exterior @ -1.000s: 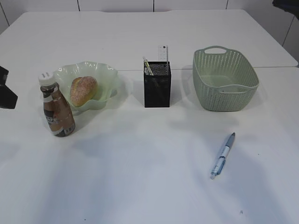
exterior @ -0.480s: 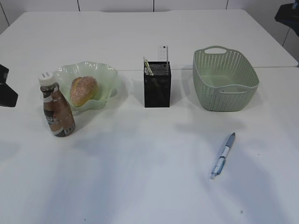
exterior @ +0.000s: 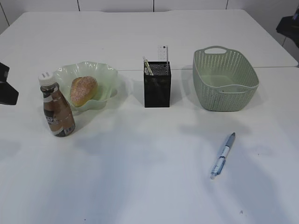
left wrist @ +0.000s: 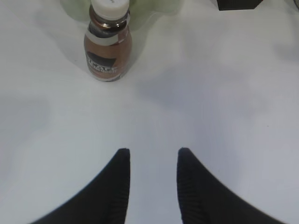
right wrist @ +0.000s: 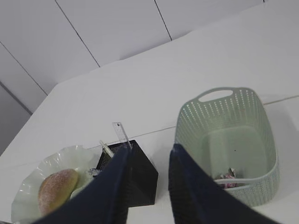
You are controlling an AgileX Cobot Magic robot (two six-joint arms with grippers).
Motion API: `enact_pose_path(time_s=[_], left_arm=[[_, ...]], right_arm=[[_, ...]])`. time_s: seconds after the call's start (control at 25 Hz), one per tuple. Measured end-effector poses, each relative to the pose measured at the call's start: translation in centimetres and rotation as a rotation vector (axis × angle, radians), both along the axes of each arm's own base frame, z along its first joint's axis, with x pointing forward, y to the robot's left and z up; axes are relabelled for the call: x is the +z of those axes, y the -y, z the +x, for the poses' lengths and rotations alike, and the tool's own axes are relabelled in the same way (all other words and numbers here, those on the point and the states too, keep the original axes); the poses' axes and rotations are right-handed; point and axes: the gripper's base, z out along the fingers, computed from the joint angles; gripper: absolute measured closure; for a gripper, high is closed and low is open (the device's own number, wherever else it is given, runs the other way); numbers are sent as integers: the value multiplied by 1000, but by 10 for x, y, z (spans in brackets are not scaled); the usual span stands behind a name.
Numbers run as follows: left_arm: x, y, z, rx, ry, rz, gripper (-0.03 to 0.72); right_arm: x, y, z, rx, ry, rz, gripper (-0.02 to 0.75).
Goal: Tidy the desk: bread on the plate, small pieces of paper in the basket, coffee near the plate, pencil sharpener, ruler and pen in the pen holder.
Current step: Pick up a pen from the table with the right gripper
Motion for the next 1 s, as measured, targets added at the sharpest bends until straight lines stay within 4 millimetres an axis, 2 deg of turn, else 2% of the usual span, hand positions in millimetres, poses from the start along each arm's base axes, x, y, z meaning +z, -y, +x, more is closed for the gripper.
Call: enact_pose_path(time_s=[0.56,1.0], left_arm=[[0,0,0,0,4,1,449],[0,0,0,0,4,1,449]], right_arm=[[-3,0,0,-2,-9,2,502],[-3,0,0,17,8,-95,502]])
